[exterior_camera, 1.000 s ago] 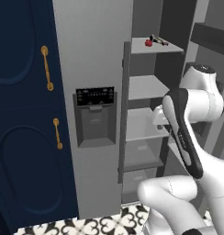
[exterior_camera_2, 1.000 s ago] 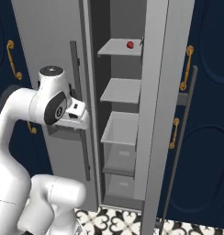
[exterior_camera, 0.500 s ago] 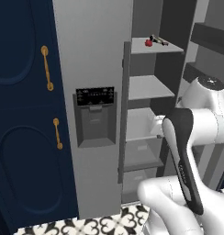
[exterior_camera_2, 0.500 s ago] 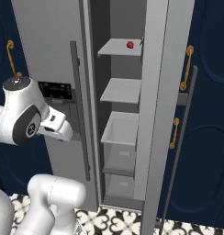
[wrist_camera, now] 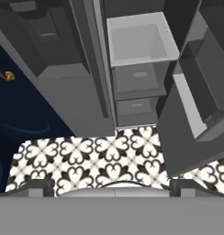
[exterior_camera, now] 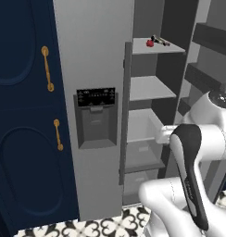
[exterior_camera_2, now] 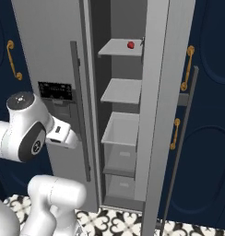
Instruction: Take the strawberry from the fridge and place it on top of the pancake, located on the dining counter.
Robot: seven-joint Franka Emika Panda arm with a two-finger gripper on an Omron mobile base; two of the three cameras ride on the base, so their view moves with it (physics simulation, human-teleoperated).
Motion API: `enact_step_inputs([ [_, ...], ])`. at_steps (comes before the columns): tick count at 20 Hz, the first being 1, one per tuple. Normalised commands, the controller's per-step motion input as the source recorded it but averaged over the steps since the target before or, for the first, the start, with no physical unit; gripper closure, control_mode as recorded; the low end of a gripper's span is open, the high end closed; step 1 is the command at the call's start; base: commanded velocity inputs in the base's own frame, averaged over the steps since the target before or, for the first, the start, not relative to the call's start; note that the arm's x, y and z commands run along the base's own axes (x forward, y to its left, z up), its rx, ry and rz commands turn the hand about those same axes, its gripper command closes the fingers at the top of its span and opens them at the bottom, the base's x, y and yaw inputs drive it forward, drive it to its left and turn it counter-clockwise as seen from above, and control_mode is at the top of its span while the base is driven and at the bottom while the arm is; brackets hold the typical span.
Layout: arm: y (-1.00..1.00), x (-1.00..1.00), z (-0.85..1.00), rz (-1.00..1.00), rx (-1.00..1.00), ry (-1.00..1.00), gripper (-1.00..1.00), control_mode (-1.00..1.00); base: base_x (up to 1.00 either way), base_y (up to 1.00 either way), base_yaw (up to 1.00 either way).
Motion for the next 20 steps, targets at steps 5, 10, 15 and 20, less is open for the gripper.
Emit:
enact_step_inputs([
  [5,0.0,0.0,-0.09,0.0,-0.1,0.0,-1.0,-1.0,0.0,0.0,0.0],
  [10,0.0,-0.02,-0.05,0.0,-0.03,-0.03,-1.0,-1.0,0.0,0.0,0.0],
  [15,0.0,0.0,0.0,0.0,0.0,0.0,-1.0,-1.0,0.0,0.0,0.0],
  [20,0.01,0.0,0.0,-0.05,0.0,-0.05,-1.0,-1.0,0.0,0.0,0.0],
])
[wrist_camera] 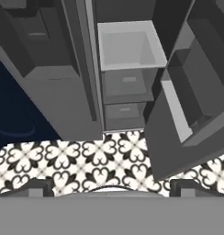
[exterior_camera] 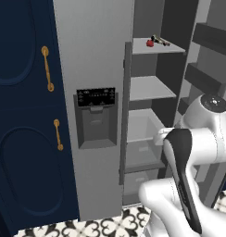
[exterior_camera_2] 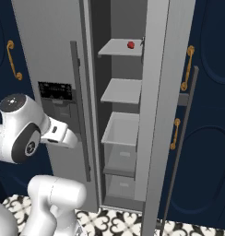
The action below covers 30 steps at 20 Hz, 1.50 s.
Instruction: Take the strawberry from the fridge and place it on top of the pancake, located on the dining counter.
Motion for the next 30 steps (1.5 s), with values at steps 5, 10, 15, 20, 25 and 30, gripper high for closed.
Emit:
enact_step_inputs([
  [5,0.0,0.0,0.0,0.0,0.0,0.0,-1.0,1.0,0.0,0.0,-0.39],
  [10,0.0,0.0,0.0,0.0,0.0,0.0,-1.0,1.0,0.08,0.08,-0.41],
  [15,0.0,0.0,0.0,0.0,0.0,0.0,-1.0,1.0,0.52,0.1,-0.07],
  [20,0.0,0.0,0.0,0.0,0.0,0.0,-1.0,1.0,0.54,0.03,0.01],
  [25,0.0,0.0,0.0,0.0,0.0,0.0,-1.0,1.0,0.43,0.0,0.27],
  [30,0.0,0.0,0.0,0.0,0.0,0.0,-1.0,1.0,0.59,-0.09,0.22],
])
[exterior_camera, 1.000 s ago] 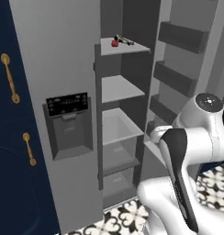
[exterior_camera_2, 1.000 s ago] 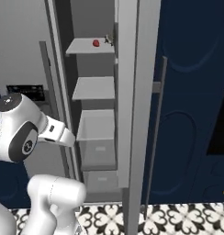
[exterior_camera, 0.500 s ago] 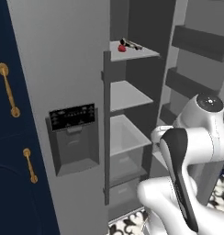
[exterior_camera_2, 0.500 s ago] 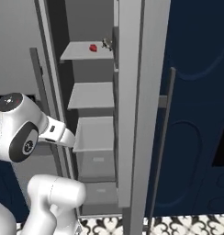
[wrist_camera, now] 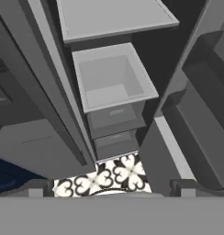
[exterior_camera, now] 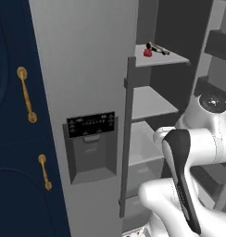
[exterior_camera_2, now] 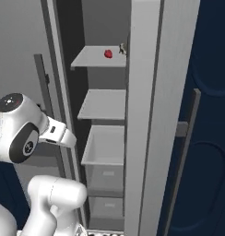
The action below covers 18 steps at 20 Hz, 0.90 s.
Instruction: Take the strawberry from the fridge and place it on top of the pancake, located on the dining counter.
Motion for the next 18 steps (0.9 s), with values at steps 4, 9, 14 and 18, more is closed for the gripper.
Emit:
enact_step_inputs([
  [4,0.0,0.0,0.0,0.0,0.0,0.0,-1.0,1.0,0.62,-0.06,0.03],
  [9,0.0,0.0,0.0,0.0,0.0,0.0,-1.0,1.0,0.48,-0.1,0.0],
  [14,0.0,0.0,0.0,0.0,0.0,0.0,-1.0,1.0,0.37,-0.27,0.0],
  [18,0.0,0.0,0.0,0.0,0.0,0.0,-1.0,1.0,0.12,-0.42,0.0],
])
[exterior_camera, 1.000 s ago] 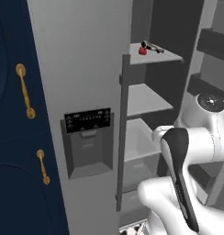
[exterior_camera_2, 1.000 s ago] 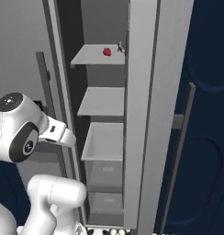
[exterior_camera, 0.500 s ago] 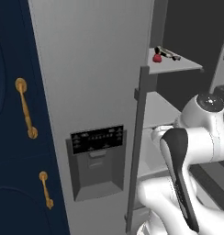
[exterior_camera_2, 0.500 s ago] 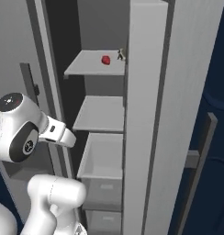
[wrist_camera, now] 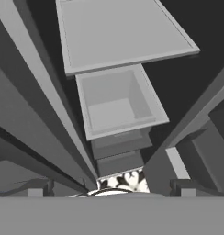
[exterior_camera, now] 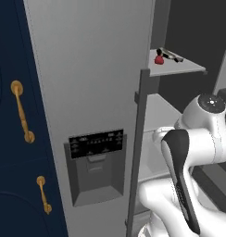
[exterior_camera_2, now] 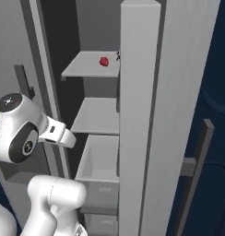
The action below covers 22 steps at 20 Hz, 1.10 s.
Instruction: Take the strawberry from the fridge and place it on top of the pancake, located on the dining counter.
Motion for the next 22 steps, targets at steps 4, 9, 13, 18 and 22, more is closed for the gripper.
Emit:
enact_step_inputs([
  [4,0.0,0.0,0.0,0.0,0.0,0.0,-1.0,1.0,0.0,-0.46,0.0],
  [9,0.0,0.0,0.0,0.0,0.0,0.0,-1.0,1.0,0.0,-0.36,-0.01],
  [13,0.0,0.0,0.0,0.0,0.0,0.0,-1.0,1.0,0.0,-0.32,-0.1],
  [18,0.0,0.0,0.0,0.0,0.0,0.0,-1.0,1.0,0.06,-0.33,-0.2],
  [22,0.0,0.0,0.0,0.0,0.0,0.0,-1.0,1.0,0.19,-0.4,-0.14],
])
